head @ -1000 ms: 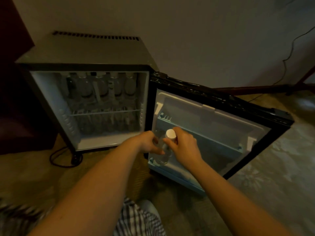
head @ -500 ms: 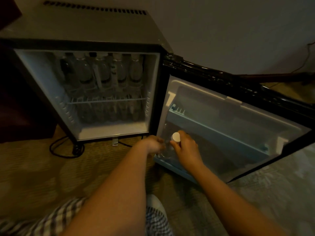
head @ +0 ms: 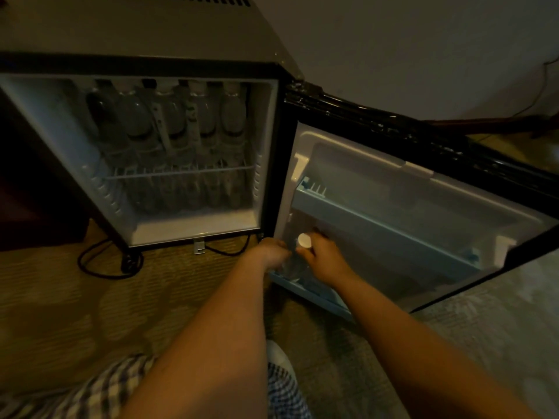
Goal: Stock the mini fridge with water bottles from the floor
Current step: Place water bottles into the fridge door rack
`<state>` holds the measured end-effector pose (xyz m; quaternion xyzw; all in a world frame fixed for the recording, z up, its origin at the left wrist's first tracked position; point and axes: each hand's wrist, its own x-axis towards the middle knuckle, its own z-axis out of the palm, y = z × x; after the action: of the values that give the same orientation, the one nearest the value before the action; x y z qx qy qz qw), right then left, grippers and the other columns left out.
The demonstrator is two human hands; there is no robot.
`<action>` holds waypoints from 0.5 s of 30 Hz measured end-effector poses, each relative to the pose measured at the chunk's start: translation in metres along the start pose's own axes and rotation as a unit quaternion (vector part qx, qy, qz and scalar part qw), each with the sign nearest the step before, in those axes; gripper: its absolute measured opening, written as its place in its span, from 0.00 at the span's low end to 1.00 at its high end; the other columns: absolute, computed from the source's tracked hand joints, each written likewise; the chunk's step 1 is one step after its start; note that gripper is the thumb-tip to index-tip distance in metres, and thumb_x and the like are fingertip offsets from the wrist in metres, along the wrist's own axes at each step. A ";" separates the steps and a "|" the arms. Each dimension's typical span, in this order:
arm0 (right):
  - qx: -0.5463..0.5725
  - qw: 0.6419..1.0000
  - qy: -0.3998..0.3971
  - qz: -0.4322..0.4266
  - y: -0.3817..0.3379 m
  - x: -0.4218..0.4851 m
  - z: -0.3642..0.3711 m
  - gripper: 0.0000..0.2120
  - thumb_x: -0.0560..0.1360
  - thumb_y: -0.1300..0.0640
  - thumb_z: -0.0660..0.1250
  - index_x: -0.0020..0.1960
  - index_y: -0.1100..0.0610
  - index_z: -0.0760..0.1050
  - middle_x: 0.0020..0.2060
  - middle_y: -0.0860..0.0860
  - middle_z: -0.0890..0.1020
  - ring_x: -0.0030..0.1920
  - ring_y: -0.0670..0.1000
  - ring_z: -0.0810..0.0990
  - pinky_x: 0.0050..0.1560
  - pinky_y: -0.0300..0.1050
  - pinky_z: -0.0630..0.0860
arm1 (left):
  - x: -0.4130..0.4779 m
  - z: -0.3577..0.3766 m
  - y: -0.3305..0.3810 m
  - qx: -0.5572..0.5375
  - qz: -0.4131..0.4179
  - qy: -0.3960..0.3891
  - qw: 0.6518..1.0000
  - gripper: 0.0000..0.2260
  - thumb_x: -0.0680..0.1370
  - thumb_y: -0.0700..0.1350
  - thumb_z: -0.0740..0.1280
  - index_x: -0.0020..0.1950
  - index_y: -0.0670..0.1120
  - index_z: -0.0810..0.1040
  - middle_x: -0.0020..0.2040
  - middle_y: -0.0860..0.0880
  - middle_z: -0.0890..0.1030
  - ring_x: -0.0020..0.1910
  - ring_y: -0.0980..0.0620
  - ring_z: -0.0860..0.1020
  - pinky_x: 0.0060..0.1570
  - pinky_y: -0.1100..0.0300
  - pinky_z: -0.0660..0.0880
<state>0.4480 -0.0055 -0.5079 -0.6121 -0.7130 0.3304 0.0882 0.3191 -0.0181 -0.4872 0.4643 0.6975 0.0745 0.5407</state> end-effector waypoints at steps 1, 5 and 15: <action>0.006 1.000 -0.004 0.005 -0.002 0.000 0.000 0.14 0.78 0.57 0.62 0.57 0.67 0.72 0.54 0.64 0.77 0.55 0.62 0.76 0.44 0.41 0.64 | 0.002 -0.001 -0.001 -0.014 -0.006 0.011 1.000 0.16 0.80 0.43 0.56 0.67 0.42 0.71 0.65 0.42 0.74 0.64 0.44 0.73 0.61 0.53 0.70; -0.011 1.000 -0.022 0.002 -0.006 -0.004 -0.003 0.18 0.77 0.60 0.63 0.65 0.65 0.68 0.61 0.62 0.75 0.62 0.61 0.73 0.53 0.45 0.70 | 0.004 -0.005 -0.001 -0.048 -0.011 0.056 0.997 0.16 0.77 0.43 0.60 0.64 0.41 0.74 0.62 0.40 0.76 0.61 0.42 0.75 0.56 0.53 0.72; -0.098 0.992 -0.076 0.013 -0.005 -0.078 -0.057 0.17 0.77 0.57 0.62 0.65 0.58 0.71 0.57 0.60 0.79 0.57 0.57 0.78 0.56 0.49 0.74 | -0.052 0.001 0.028 0.091 0.098 0.071 0.989 0.16 0.78 0.47 0.63 0.62 0.40 0.75 0.61 0.40 0.76 0.60 0.41 0.75 0.58 0.53 0.72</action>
<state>0.4923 -0.0574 -0.4400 -0.6001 -0.7385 0.3058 -0.0309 0.3349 -0.0408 -0.4346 0.5709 0.6891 0.0962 0.4359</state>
